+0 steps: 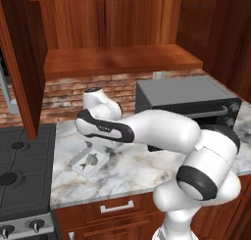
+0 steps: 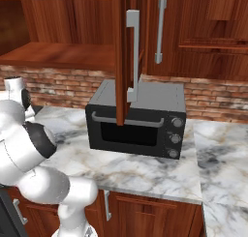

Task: Retrieve the tupperware from the cabinet, then place the raw meat into the tupperware to avoid contamination.

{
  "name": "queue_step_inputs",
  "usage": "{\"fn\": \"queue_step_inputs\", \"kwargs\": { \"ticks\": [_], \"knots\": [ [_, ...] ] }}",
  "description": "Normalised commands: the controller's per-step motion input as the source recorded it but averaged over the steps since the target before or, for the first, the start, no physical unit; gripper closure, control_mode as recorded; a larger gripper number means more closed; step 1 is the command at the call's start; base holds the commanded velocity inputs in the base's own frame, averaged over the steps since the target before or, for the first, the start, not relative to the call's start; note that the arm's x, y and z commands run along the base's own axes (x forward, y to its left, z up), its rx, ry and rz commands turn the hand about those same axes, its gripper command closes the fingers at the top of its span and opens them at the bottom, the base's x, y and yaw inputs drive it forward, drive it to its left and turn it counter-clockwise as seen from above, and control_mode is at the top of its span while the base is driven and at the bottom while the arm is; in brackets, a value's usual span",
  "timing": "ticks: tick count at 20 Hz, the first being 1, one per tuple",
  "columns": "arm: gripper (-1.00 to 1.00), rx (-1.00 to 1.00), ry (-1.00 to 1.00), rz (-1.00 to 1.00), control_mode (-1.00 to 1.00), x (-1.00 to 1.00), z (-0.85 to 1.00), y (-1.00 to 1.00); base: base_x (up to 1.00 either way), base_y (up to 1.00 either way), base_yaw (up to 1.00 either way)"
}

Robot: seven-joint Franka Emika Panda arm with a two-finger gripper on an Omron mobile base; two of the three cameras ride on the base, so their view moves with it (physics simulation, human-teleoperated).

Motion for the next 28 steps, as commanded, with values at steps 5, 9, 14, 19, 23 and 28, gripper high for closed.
{"fn": "queue_step_inputs", "kwargs": {
  "ticks": [5,9,14,19,23,28],
  "knots": [
    [-1.00,-0.01,-0.11,0.05,-1.00,-0.58,0.05,-0.73,0.00,0.00,0.00],
    [-1.00,0.00,-0.20,0.08,-1.00,-0.42,0.05,-0.88,0.00,0.00,0.00],
    [-1.00,0.00,-0.20,0.08,-1.00,-0.50,0.12,-0.89,0.00,0.00,0.00],
    [-1.00,0.00,-0.20,0.07,-1.00,-0.49,0.13,-0.87,0.00,0.00,0.00],
    [-1.00,0.00,-0.13,0.07,-1.00,-0.32,0.21,-0.88,0.00,0.00,0.00],
    [-1.00,0.02,-0.08,0.04,-1.00,-0.03,0.05,-0.73,0.00,0.00,0.00]
  ]
}}
